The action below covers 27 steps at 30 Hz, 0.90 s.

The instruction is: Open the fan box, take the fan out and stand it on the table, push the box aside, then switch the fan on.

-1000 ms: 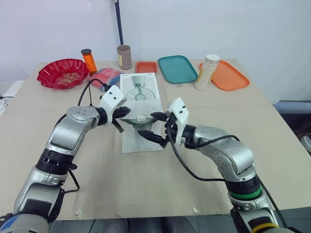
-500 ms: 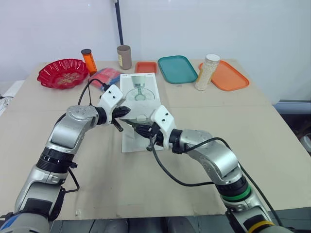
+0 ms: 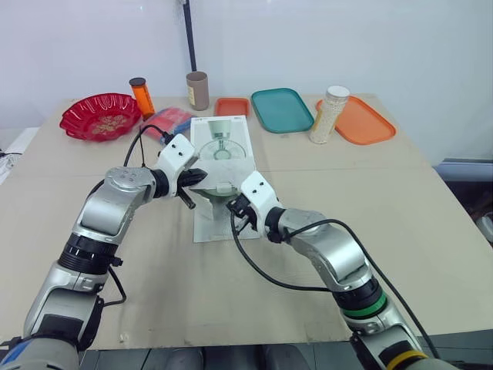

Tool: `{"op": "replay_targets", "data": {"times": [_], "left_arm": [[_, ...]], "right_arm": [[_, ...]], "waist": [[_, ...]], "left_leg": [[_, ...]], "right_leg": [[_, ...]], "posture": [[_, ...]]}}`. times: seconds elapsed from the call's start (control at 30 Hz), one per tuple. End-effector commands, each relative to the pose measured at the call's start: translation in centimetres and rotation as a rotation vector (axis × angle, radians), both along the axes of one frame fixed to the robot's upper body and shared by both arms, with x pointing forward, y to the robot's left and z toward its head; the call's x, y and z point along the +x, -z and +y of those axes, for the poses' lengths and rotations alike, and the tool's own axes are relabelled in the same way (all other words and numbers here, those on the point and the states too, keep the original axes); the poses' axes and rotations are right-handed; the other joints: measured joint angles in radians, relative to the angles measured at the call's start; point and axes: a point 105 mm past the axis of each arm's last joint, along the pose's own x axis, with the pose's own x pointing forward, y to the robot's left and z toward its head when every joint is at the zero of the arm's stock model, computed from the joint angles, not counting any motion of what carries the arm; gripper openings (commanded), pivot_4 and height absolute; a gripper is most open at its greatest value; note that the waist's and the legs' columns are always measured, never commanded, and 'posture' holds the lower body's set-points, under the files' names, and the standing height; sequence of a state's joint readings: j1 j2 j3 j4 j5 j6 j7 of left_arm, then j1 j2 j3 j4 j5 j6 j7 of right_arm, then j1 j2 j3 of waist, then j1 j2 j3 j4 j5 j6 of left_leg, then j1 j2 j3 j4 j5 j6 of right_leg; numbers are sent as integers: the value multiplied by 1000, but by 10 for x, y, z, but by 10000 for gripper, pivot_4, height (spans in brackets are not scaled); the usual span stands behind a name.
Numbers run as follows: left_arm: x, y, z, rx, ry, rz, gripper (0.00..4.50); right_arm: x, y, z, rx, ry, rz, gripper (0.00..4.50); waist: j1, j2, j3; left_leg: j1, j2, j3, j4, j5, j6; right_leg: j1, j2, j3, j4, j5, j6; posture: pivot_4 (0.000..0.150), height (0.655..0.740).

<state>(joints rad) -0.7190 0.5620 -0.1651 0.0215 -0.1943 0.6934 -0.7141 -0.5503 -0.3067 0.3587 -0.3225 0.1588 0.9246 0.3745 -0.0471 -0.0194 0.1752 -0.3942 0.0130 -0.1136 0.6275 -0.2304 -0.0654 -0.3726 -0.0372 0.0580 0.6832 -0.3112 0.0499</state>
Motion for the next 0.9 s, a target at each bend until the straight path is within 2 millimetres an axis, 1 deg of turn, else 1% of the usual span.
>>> {"op": "replay_targets", "data": {"times": [0.03, 0.2, 0.23, 0.4, 0.5, 0.6, 0.77, 0.9], "left_arm": [[1, 9, 3, 22, -11, 30, 0], [1, 9, 0, 20, 4, 28, 0], [1, 9, 0, 19, 6, 29, 0], [1, 8, -2, 13, 10, 29, 0], [1, 8, -2, 12, 10, 29, 0], [0, 9, -2, 13, 11, 31, 0], [-1, 10, -1, 12, 8, 34, 0], [-2, 11, -1, 13, 7, 36, 0]], "right_arm": [[-3, -17, -14, 0, 43, -68, 620], [-9, -18, -28, -21, 77, -63, 620], [-12, -18, -28, -17, 71, -61, 620], [-32, -28, -5, 47, -82, -41, 620], [-35, -30, -1, 68, -113, -30, 620], [-27, -28, 4, 95, -109, -9, 620], [0, -19, 25, 130, -29, 12, 620], [10, -17, 32, 150, 18, 18, 620]], "waist": [[0, 0, 0], [-1, 0, 0], [-1, 0, 0], [-1, 0, 0], [-1, 0, 0], [-1, 0, 0], [-1, 0, 0], [-1, 0, 0]], "left_leg": [[0, 0, 0, 0, 0, 0], [0, 0, 0, 0, 0, 0], [0, 0, 0, 0, 0, 0], [0, 0, 0, 0, 0, 0], [0, 0, 0, 0, 0, 0], [0, 0, 0, 0, 0, 0], [1, 0, 0, 0, 0, 0], [0, 0, 0, 0, 0, 0]], "right_leg": [[0, 0, 0, 0, 0, 0], [0, 1, 0, 0, 0, 0], [0, 0, 0, 0, 0, 0], [0, 1, 0, 0, 0, 0], [0, 0, 0, 0, 0, 0], [0, 0, 0, 0, 0, 0], [0, 1, 0, 0, 0, 0], [0, 0, 0, 0, 0, 0]], "posture": [[1500, 7400], [1500, 7400], [1500, 7400], [1500, 7400], [1500, 7400], [1500, 7400], [1500, 7400], [1500, 7400]]}}
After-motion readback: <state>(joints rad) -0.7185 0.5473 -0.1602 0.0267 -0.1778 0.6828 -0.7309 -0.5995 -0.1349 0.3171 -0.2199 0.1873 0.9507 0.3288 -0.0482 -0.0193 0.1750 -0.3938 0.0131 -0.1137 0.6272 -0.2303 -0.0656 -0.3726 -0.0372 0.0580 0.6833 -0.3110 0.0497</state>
